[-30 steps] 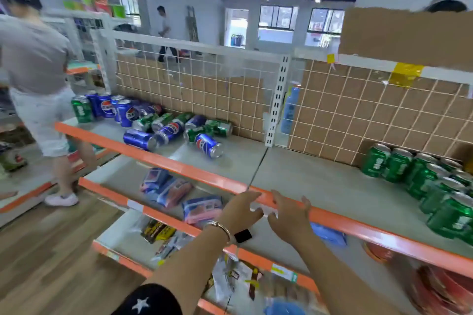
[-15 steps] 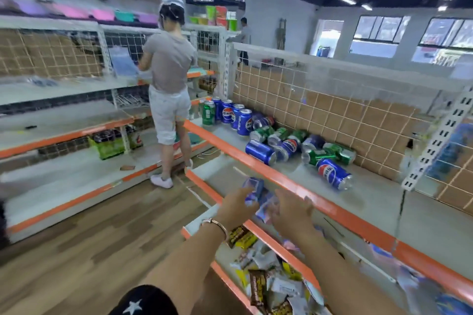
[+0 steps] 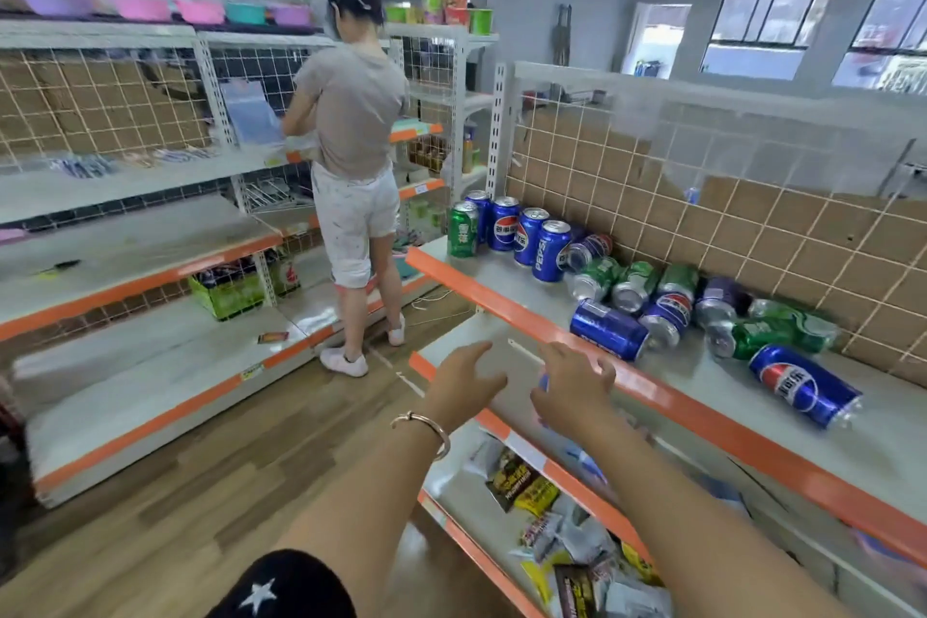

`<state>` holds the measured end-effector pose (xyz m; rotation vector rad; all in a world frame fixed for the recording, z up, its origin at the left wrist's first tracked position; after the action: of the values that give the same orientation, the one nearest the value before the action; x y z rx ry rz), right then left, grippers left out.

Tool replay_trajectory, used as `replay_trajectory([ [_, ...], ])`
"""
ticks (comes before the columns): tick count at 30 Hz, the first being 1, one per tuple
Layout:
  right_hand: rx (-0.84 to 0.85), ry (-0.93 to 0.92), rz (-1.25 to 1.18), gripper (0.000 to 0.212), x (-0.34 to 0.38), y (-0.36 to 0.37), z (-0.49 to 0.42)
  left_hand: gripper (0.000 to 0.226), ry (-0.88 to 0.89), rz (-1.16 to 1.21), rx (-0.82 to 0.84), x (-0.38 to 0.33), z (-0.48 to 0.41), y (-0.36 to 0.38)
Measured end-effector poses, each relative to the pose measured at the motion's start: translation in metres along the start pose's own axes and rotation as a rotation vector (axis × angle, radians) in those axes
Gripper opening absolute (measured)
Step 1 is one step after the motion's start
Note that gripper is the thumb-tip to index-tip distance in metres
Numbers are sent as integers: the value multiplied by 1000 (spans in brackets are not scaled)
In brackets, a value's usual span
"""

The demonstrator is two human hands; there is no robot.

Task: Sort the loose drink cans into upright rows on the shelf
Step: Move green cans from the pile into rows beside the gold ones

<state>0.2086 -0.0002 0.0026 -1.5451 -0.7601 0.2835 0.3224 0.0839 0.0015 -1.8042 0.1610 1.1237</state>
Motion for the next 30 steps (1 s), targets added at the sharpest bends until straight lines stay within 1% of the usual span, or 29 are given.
replay_trajectory([
  [2, -31, 2, 11, 56, 2, -1, -27, 57, 15, 4, 1, -2, -23, 3],
  [5, -118, 26, 29, 50, -4, -2, -73, 57, 17, 27, -1, 2, -64, 8],
  [8, -139, 142, 43, 44, -28, -3, -120, 58, -23, 45, -3, 12, -107, 10],
  [10, -187, 232, 43, 42, -48, -12, -149, 59, -51, 56, -13, 17, -138, 6],
  [12, -208, 306, 46, 39, -67, -21, -175, 58, -89, 101, -54, 22, -169, -2],
  [14, -172, 404, -4, 41, -86, -20, -194, 58, -135, 170, -107, 28, -196, -10],
  [17, -108, 542, -157, 53, -110, -11, -206, 55, -182, 233, -171, 38, -229, -15],
  [19, -63, 582, -200, 52, -122, -6, -213, 43, -201, 295, -202, 41, -251, -14],
  [21, -4, 614, -216, 47, -130, 2, -219, 24, -188, 325, -231, 39, -271, -17],
  [22, 26, 637, -226, 49, -133, 8, -221, 23, -170, 321, -242, 36, -282, -18],
  [25, 39, 709, -327, 58, -138, 24, -227, 31, -159, 329, -262, 38, -310, -18],
  [27, -11, 766, -397, 66, -143, 26, -232, 36, -184, 352, -272, 47, -328, -15],
  [28, -39, 791, -409, 69, -147, 25, -235, 43, -191, 358, -273, 51, -336, -12],
  [30, -75, 808, -384, 69, -152, 22, -241, 53, -198, 367, -271, 58, -350, -7],
])
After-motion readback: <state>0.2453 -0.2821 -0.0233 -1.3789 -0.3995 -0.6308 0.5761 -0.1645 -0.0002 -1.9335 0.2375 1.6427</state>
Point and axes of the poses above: each hand's wrist, its own z-axis away from the middle knuckle, its own y-axis out of the palm, x = y × z, the point moved 10 cm from there along -z, towards the middle knuckle, and after that the axes turned 9 degrees about -x, right-handed, at the moved point
